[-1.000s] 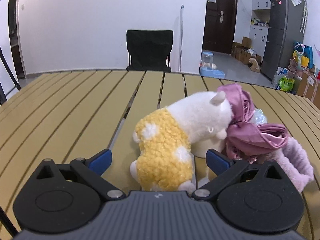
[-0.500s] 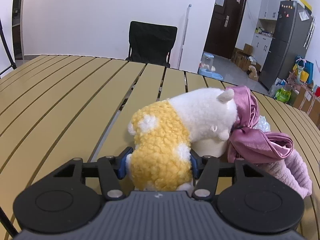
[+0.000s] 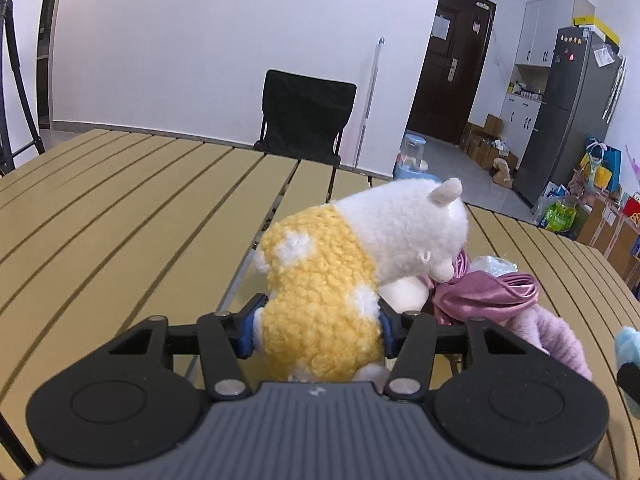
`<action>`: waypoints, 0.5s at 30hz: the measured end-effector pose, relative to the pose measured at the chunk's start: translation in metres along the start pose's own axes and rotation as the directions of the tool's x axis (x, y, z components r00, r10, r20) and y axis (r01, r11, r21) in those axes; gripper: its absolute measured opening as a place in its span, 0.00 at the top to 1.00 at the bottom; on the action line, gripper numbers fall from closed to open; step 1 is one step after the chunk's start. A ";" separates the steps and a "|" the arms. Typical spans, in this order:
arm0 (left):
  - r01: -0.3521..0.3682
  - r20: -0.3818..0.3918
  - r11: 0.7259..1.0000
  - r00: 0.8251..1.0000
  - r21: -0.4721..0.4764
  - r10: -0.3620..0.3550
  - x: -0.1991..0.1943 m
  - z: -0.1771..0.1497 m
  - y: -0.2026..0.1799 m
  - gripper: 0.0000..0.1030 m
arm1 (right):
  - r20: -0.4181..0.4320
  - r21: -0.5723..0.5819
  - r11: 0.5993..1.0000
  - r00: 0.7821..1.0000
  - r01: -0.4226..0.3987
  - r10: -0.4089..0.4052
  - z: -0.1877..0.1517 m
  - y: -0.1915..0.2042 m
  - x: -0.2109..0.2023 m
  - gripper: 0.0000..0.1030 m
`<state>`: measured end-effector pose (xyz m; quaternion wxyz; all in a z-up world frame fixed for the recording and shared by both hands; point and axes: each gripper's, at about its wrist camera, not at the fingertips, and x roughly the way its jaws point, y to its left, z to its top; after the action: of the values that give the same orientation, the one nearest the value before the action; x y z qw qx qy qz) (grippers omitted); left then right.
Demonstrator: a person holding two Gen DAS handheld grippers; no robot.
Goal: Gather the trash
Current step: 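Lift both plush toys off the table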
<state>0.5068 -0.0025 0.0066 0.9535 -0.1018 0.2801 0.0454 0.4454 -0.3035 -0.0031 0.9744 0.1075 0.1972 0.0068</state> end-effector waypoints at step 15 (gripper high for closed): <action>0.053 0.077 0.999 0.996 -0.007 -0.053 -0.079 -0.005 0.012 0.46 | 0.057 -0.055 0.998 0.997 -0.043 0.046 -0.009 0.026 -0.051 0.31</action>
<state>0.4359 0.0057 0.0435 0.9640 -0.1115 0.2402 0.0253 0.3959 -0.2795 0.0140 0.9819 0.0859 0.1660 0.0308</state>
